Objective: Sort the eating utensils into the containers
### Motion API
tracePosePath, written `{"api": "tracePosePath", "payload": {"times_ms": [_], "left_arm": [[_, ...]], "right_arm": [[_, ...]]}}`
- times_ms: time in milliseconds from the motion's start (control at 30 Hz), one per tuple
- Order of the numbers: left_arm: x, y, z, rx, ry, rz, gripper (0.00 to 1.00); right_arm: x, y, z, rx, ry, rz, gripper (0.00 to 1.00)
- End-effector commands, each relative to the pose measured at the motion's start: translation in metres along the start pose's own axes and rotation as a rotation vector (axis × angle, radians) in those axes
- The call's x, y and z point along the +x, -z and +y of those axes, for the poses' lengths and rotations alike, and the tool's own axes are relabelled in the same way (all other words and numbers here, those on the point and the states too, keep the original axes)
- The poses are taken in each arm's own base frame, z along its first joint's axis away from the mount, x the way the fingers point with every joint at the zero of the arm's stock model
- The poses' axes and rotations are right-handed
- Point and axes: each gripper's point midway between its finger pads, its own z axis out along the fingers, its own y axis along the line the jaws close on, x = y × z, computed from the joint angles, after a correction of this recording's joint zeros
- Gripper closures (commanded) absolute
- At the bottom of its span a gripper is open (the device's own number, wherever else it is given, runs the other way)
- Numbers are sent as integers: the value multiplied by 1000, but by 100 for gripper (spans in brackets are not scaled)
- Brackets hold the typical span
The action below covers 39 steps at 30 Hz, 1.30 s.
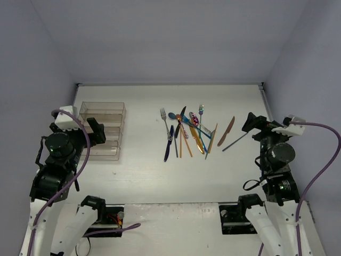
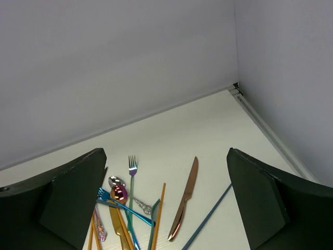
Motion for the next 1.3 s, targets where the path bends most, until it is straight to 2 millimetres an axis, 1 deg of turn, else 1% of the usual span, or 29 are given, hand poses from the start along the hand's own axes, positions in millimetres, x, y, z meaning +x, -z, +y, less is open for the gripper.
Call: {"api": "tracePosePath", "payload": {"times_ms": [0,67,133,200,267,300,333,400,500,567,667,733,800,867,1000,1133,1200,1267], "left_arm": [[-19,-9,-17,65,30,-46,11],[-18,-12,-20,75,40,-32,11],[-16,-16,-24,89,48,-13,11],[-13,-19,-28,102,57,9,11],[-9,-26,-32,108,73,37,11],[-8,-28,-35,117,76,48,11],[-4,-31,-40,143,74,68,11],[2,-39,-47,164,76,122,11],[7,-46,-53,177,78,175,11],[8,-47,-55,179,78,188,11],[15,-51,-55,174,82,208,11],[20,-52,-54,169,76,222,11],[24,-52,-54,168,75,230,11],[26,-51,-55,172,79,232,11],[30,-50,-56,178,83,243,11],[35,-50,-56,178,81,251,11],[37,-51,-56,178,78,258,11],[39,-51,-56,179,77,263,11]], "right_arm": [[0,-13,-3,59,-53,-13,0],[10,-17,-7,87,-76,15,0],[23,-20,-6,96,-91,51,0],[37,-24,-11,134,-129,84,0],[62,-29,-22,220,-140,155,0],[71,-31,-26,252,-135,179,0],[74,-32,-32,296,-144,192,0],[105,-38,-40,376,-119,291,0],[133,-41,-50,477,-139,363,0],[143,-42,-52,501,-147,389,0],[181,-45,-54,548,-168,488,0],[198,-46,-54,568,-178,535,0],[220,-45,-56,598,-183,591,0],[236,-45,-58,621,-195,635,1],[263,-43,-63,669,-215,706,7],[286,-40,-66,701,-208,770,13],[296,-37,-68,719,-212,798,16],[302,-34,-72,739,-209,806,18]]}}
